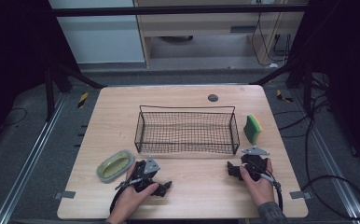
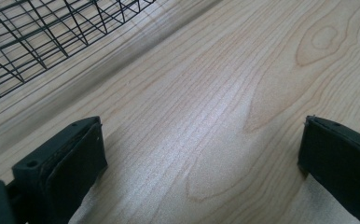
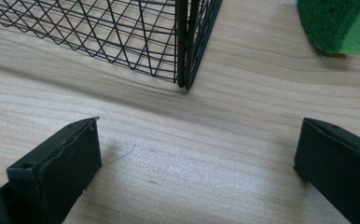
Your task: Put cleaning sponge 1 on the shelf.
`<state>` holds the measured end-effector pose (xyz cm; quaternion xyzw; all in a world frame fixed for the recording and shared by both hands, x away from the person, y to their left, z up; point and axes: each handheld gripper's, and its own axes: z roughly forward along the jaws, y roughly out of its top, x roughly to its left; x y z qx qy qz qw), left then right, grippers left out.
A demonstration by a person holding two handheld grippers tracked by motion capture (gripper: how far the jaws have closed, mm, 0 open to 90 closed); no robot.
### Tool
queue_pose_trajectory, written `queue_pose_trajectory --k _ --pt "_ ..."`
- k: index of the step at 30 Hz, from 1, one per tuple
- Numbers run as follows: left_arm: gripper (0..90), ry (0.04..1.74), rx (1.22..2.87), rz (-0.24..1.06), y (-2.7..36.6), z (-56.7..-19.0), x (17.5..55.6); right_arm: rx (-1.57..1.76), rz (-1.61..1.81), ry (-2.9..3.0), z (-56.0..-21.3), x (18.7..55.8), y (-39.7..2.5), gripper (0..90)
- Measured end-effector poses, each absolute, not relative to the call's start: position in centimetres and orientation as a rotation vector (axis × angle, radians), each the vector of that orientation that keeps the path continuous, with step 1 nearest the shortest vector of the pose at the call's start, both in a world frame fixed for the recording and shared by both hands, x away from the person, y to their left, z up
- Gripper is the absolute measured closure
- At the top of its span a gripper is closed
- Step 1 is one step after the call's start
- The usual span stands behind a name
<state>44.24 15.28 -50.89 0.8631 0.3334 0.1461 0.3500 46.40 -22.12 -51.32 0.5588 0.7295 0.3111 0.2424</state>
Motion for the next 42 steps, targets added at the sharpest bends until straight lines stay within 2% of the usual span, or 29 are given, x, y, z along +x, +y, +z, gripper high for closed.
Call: queue_pose_trajectory --k 6,12,17,27,32,36,38,42 --pt "4.0 0.838 2.239 0.354 15.1 -50.3 44.0 1.515 0.86 2.012 -51.3 46.4 -22.3 0.4" --pt "4.4 0.795 2.23 0.43 15.6 -48.1 42.7 1.482 0.871 2.048 -51.3 46.1 -22.6 0.4" --pt "4.9 0.801 2.208 0.455 16.4 -46.3 43.0 1.475 0.876 2.049 -51.4 45.8 -22.7 0.5" --pt "4.3 0.856 2.351 0.587 22.3 -40.0 46.0 1.481 0.871 2.054 -51.3 45.8 -22.7 0.4" --pt "5.6 0.984 2.367 0.597 25.8 -39.4 47.7 1.473 0.873 2.07 -51.2 45.9 -22.8 0.4" --pt "5.7 0.966 2.41 0.629 27.1 -38.9 48.1 1.457 0.881 2.067 -51.3 45.7 -23.0 0.4" --pt "5.6 0.996 2.421 0.591 27.6 -38.9 47.9 1.451 0.881 2.071 -51.4 45.7 -23.1 0.4" --pt "3.9 1.003 2.453 0.602 27.9 -39.4 48.4 1.455 0.881 2.08 -51.3 45.7 -23.1 0.4"
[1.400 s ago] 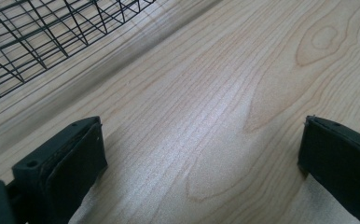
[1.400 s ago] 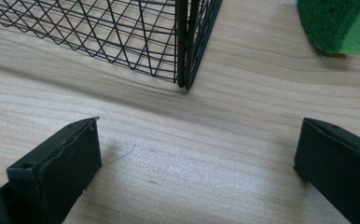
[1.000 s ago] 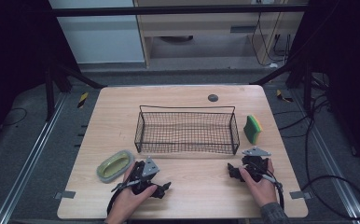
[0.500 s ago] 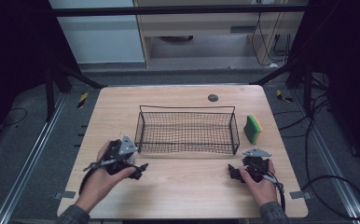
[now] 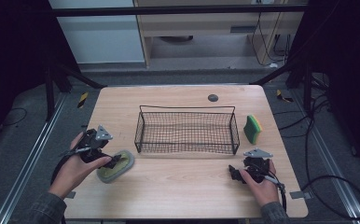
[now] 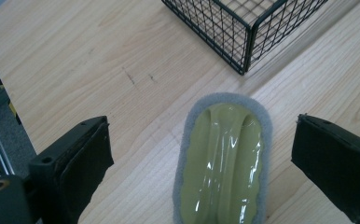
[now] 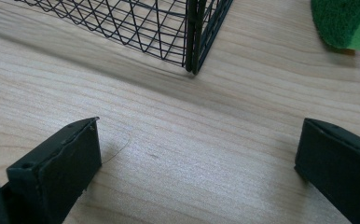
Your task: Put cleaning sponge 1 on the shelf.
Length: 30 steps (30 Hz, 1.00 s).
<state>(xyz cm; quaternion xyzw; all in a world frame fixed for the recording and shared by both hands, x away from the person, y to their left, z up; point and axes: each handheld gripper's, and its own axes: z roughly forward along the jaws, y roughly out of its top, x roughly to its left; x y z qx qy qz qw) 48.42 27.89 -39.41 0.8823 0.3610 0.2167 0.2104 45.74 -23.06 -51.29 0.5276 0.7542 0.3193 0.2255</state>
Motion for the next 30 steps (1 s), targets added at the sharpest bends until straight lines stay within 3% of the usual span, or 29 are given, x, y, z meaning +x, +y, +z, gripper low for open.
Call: queue_pose_trajectory --k 17,24,30 --pt "14.3 1.023 2.534 0.514 28.9 -39.3 48.2 1.439 0.882 2.091 -51.3 45.7 -23.2 0.5" --pt "17.0 0.993 2.641 0.494 28.1 -39.4 48.4 1.451 0.889 2.087 -51.3 45.6 -23.1 0.5" --pt "22.4 0.993 2.681 0.401 27.9 -40.0 49.0 1.45 0.884 2.089 -51.3 45.6 -23.1 0.5"
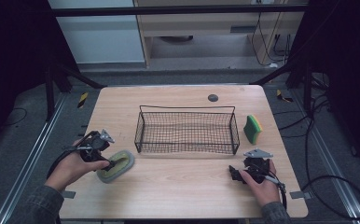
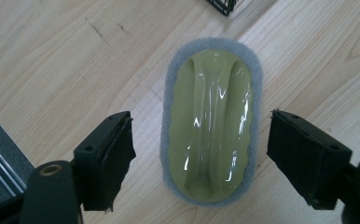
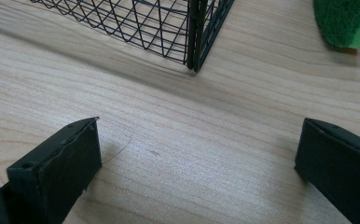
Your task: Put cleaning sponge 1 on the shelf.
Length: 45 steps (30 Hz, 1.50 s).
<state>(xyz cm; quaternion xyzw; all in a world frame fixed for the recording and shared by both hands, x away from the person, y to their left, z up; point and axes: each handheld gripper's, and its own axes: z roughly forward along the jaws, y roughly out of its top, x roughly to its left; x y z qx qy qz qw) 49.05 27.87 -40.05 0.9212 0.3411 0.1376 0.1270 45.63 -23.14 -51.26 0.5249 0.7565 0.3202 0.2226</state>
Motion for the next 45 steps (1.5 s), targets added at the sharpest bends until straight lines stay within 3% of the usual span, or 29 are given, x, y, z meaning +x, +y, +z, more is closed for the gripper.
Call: queue_pose_trajectory --k 13,45 --pt "41.9 0.981 2.772 0.324 27.2 -41.6 50.2 1.447 0.882 2.099 -51.2 45.6 -23.2 0.5" --pt "41.9 1.011 2.791 0.294 27.2 -41.9 51.2 1.446 0.873 2.106 -51.2 45.6 -23.2 0.5"
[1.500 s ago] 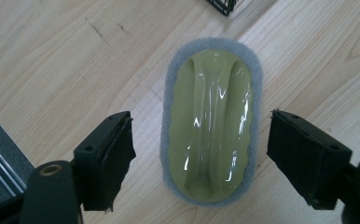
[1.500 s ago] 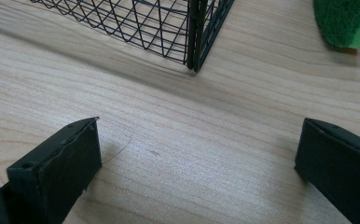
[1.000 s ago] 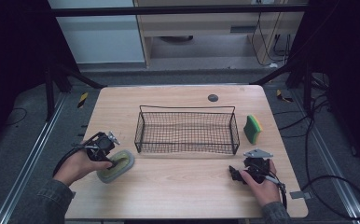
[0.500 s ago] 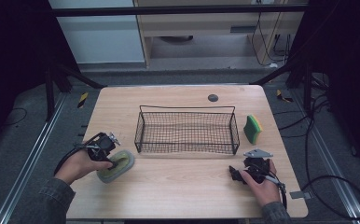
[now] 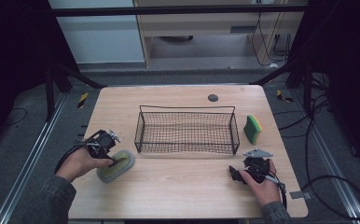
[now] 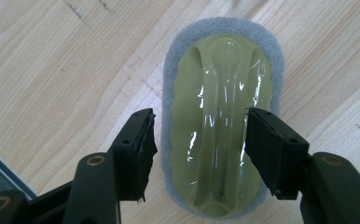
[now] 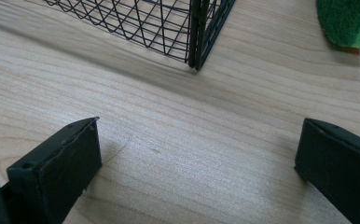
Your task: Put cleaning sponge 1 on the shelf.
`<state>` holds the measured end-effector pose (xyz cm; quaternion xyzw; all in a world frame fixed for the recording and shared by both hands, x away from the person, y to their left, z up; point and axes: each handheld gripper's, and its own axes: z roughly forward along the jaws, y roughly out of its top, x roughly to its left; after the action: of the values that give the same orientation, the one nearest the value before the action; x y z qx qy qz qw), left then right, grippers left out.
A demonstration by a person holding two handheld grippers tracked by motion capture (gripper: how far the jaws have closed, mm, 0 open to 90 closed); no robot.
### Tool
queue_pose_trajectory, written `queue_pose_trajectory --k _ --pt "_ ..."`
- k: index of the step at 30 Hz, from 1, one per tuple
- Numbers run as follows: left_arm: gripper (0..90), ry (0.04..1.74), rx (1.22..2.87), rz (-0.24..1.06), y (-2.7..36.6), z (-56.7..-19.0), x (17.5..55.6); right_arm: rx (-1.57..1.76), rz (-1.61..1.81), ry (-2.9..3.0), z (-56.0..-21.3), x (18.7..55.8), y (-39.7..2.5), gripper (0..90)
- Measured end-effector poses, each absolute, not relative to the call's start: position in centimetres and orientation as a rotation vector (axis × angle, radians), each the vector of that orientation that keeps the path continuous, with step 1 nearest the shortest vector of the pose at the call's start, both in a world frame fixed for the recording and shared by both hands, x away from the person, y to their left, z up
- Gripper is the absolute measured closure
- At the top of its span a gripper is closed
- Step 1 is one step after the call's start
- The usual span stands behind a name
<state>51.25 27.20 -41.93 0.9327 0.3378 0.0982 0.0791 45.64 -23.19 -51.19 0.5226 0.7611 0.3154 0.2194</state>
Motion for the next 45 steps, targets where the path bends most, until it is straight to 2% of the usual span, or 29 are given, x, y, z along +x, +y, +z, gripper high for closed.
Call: queue_pose_trajectory --k 3,14,20,24,30,45 --pt "42.7 1.003 2.8 0.265 27.2 -42.1 51.3 1.445 0.873 2.107 -51.2 45.7 -23.2 0.5" --pt "59.3 0.966 2.828 0.202 26.9 -42.6 51.6 1.441 0.872 2.111 -51.2 45.7 -23.2 0.5" --pt "63.1 0.952 2.837 0.18 26.9 -42.9 51.8 1.441 0.874 2.112 -51.2 45.7 -23.2 0.5" --pt "70.1 0.943 2.843 0.178 26.8 -43.0 51.8 1.438 0.874 2.114 -51.2 45.7 -23.2 0.5" --pt "70.8 0.921 2.835 0.208 27.1 -42.5 51.4 1.438 0.874 2.114 -51.2 45.7 -23.2 0.5" --pt "70.8 0.748 2.776 0.393 28.0 -37.1 48.5 1.448 0.882 2.107 -51.2 45.6 -23.2 0.5"
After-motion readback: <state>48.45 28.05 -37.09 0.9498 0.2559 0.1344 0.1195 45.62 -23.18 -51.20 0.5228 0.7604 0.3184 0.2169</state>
